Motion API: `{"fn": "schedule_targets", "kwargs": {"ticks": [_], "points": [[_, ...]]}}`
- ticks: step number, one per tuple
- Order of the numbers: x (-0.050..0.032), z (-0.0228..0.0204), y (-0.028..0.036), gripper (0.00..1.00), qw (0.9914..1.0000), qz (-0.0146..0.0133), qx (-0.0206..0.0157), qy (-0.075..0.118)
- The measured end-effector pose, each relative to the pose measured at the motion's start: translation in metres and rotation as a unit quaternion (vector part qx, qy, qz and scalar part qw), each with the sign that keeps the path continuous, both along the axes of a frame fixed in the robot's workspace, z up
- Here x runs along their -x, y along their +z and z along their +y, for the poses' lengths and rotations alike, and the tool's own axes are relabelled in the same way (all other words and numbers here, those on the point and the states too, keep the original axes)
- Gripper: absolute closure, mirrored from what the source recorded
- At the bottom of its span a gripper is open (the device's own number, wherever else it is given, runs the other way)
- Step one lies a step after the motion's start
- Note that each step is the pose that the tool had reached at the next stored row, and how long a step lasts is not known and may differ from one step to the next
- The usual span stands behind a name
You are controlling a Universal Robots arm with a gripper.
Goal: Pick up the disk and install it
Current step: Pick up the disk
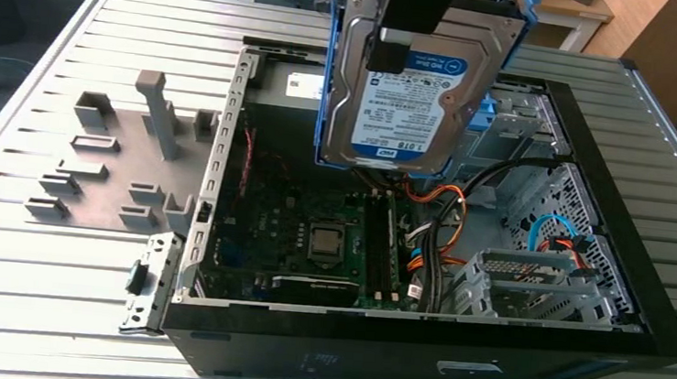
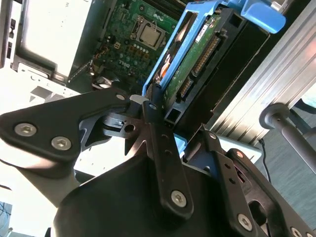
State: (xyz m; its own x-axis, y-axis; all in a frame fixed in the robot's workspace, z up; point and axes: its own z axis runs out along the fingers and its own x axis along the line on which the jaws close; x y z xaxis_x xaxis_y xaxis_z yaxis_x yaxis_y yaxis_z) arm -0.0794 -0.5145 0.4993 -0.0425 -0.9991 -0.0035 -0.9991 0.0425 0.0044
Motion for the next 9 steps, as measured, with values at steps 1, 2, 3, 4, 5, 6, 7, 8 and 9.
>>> {"fn": "schedule_targets", "kwargs": {"ticks": [1, 2, 3, 4, 5, 6, 7, 8, 9], "points": [[0.0000, -0.0017, -0.0002, 0.64, 1.00000, 0.0000, 0.0001, 0.000], [-0.0002, -0.0035, -0.0005, 0.64, 1.00000, 0.0000, 0.0000, 0.000], [-0.0006, -0.0053, -0.0007, 0.64, 1.00000, 0.0000, 0.0001, 0.000], [-0.0014, -0.0069, -0.0009, 0.64, 1.00000, 0.0001, 0.0001, 0.000], [-0.0024, -0.0081, -0.0012, 0.64, 1.00000, 0.0001, 0.0001, 0.000], [-0.0040, -0.0090, -0.0015, 0.64, 1.00000, 0.0001, 0.0001, 0.000], [-0.0061, -0.0094, -0.0019, 0.64, 1.00000, 0.0001, 0.0000, 0.000], [-0.0083, -0.0097, -0.0021, 0.64, 1.00000, 0.0002, 0.0001, 0.000], [-0.0104, -0.0101, -0.0023, 0.64, 1.00000, 0.0003, 0.0001, 0.000]]}}
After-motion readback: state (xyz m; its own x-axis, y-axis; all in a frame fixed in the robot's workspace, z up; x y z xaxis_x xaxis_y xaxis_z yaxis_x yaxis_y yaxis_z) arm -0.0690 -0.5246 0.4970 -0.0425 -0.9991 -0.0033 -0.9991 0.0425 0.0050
